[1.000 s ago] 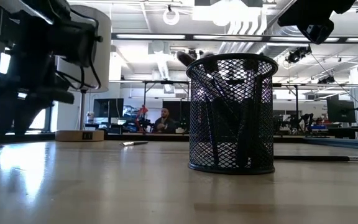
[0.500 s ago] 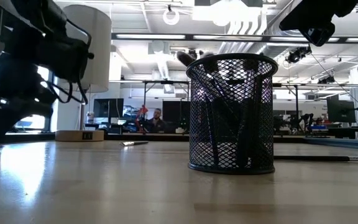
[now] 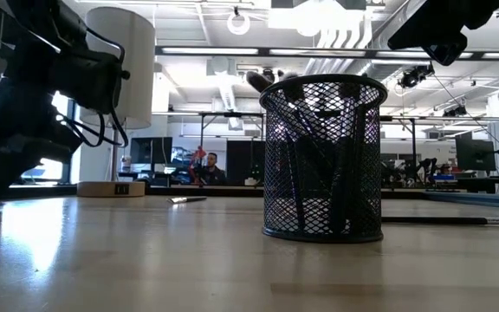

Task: Pick & Place Makeup Supplies
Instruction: Put the makeup brush into the black makeup holder

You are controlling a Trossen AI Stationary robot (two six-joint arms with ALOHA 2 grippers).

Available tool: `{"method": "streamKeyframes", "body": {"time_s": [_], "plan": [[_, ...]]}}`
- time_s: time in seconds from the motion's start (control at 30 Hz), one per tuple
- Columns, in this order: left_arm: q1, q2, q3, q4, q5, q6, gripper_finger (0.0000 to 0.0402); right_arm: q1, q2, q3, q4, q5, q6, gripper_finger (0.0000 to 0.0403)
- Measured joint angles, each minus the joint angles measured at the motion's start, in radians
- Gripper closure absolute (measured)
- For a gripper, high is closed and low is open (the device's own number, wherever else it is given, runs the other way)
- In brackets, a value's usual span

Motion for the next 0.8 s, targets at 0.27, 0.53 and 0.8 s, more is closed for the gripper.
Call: {"method": "streamKeyframes", "body": {"time_s": [0.27,0.53,0.8], "plan": [[0.000,-0.001,0.000,0.027,0.002,0.001,0.0353,0.000,0.000,0.000,-0.002,0.000,0.000,0.0401],[-0.001,-0.001,0.002,0.027,-0.023,0.003,0.0390,0.000,0.000,0.000,-0.001,0.000,0.008,0.0397],[-0.012,0.004,0.065,0.054,0.002,0.098,0.0397,0.000,0.000,0.000,-0.001,-0.004,0.011,0.0401]]}}
